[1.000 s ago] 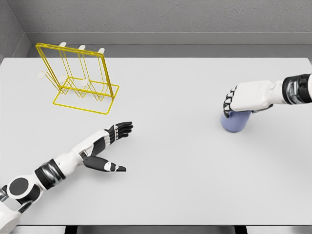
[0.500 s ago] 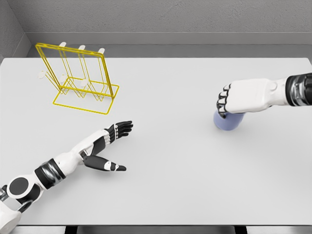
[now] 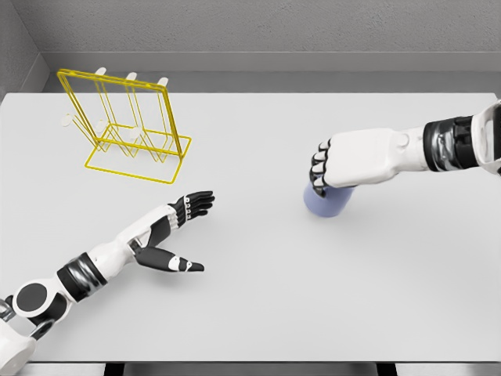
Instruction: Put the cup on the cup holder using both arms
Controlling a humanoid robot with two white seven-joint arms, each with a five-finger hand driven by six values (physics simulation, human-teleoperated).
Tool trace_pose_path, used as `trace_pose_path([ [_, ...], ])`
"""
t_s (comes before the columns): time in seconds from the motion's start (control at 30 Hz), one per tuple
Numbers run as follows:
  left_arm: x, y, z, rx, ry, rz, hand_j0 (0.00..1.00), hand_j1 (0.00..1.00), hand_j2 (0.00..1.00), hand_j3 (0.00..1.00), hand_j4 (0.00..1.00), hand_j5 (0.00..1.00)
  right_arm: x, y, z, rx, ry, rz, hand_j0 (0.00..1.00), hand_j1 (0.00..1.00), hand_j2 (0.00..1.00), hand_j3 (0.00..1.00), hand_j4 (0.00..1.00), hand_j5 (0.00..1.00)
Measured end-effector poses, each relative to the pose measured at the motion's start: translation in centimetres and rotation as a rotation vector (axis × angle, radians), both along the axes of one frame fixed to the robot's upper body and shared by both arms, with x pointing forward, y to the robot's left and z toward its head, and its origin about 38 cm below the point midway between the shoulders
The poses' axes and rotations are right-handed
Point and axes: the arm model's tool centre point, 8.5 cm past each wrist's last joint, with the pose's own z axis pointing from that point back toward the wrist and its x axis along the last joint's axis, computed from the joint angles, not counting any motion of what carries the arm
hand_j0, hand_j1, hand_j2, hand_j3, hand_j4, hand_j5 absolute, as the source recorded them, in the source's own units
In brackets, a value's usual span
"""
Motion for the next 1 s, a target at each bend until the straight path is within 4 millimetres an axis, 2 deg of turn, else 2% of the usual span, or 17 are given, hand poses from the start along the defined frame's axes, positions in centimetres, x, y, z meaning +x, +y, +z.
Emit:
trace_pose_path([
  [0.7, 0.5, 0.2, 0.2, 0.008, -0.005, 0.006, 1.00, 1.00, 1.00, 1.00, 1.00, 1.00, -1.4, 7.9, -1.2, 0.101, 0.073, 0.184, 0.57, 0.57, 0.57, 0.57, 0.57, 0.57],
  [1.0, 0.6, 0.2, 0.2, 0.010, -0.005, 0.007, 1.00, 1.00, 1.00, 1.00, 1.00, 1.00, -1.9, 9.5, -1.6, 0.117, 0.087, 0.219, 0.58, 0.58, 0.58, 0.58, 0.58, 0.58],
])
